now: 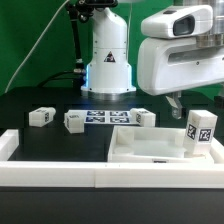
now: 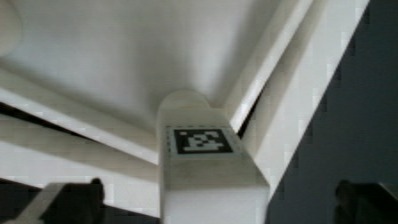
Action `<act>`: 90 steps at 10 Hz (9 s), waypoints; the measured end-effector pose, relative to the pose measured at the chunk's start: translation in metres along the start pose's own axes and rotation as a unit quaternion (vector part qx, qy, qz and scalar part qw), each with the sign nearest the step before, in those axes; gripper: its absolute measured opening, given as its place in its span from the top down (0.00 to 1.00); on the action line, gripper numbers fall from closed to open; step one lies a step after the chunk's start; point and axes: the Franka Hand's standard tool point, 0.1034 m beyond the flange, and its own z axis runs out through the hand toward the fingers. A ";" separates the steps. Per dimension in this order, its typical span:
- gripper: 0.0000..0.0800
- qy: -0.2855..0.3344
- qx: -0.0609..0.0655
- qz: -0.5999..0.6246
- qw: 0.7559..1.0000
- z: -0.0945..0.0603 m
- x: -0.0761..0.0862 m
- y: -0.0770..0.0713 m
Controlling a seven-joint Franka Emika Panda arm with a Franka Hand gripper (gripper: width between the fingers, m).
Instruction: Assemble one leg
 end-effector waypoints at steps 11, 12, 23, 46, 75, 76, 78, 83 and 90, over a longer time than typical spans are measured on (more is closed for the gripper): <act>0.63 0.043 -0.025 -0.009 0.999 0.008 0.008 -0.003; 0.63 0.043 -0.025 -0.003 0.999 0.008 0.008 -0.004; 0.63 0.053 0.015 0.393 0.918 0.009 0.008 -0.003; 0.19 0.034 0.010 0.250 0.967 0.025 0.016 -0.012; 0.63 0.045 0.094 0.857 0.504 0.030 0.012 -0.011; 0.44 0.047 0.092 0.847 0.521 0.030 0.012 -0.011; 0.22 0.051 0.090 0.823 0.559 0.030 0.012 -0.011; 0.19 0.039 0.043 0.573 0.818 0.026 0.014 -0.017; 0.19 0.038 0.001 0.271 0.962 0.020 0.014 -0.006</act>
Offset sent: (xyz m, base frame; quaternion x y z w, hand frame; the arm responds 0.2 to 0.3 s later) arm 0.0023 -0.0039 -0.0073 -0.0391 0.0231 -0.0062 0.9990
